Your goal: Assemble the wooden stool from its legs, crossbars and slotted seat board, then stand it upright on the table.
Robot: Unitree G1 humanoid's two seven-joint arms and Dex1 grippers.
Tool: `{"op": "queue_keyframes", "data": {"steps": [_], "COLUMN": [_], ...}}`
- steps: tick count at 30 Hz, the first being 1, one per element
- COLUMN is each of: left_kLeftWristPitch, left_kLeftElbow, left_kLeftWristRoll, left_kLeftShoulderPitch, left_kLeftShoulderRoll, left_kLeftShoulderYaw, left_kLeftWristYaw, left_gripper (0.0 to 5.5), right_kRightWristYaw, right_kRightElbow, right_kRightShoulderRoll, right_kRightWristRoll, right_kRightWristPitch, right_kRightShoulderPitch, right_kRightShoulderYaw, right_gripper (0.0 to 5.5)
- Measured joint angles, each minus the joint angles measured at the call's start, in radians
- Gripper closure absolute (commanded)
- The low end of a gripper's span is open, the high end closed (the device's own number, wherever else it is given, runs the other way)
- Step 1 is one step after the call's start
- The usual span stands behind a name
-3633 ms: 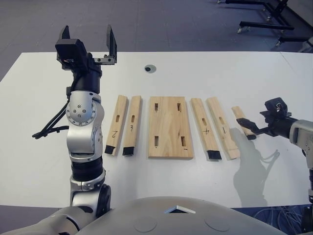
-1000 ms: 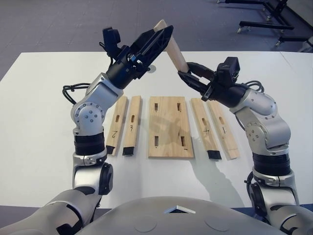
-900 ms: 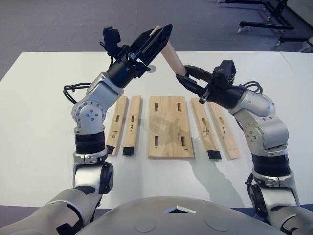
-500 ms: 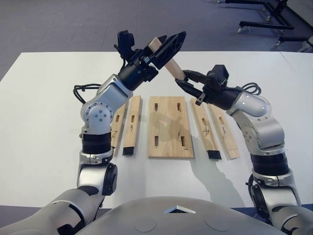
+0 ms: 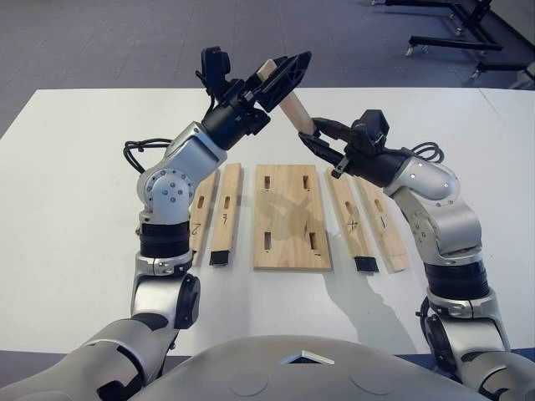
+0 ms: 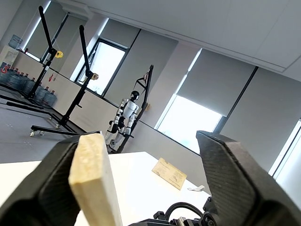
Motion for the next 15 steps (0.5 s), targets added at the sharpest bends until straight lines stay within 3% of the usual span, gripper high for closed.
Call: {"op": "queue_keyframes", "data": {"steps": [15], "left_kLeftWristPitch": [-0.012], "left_kLeftElbow": [0.019], "left_kLeftWristRoll": [0.027], "left_kLeftShoulderPitch": [-0.004], "left_kLeftShoulderRoll": [-0.022], "left_kLeftShoulderYaw": [0.010], "left_kLeftWristYaw": [0.066], "left_gripper": [4.71], "right_kRightWristYaw": [-0.007], "right_kRightElbow": [0.000], "right_kRightShoulderRoll": [0.000], "right_kRightWristRoll": [-0.010], "right_kRightWristPitch": [0.001], "right_kRightShoulderPitch": [0.000], "right_kRightShoulderYaw": [0.002], "right_gripper": [4.20]}}
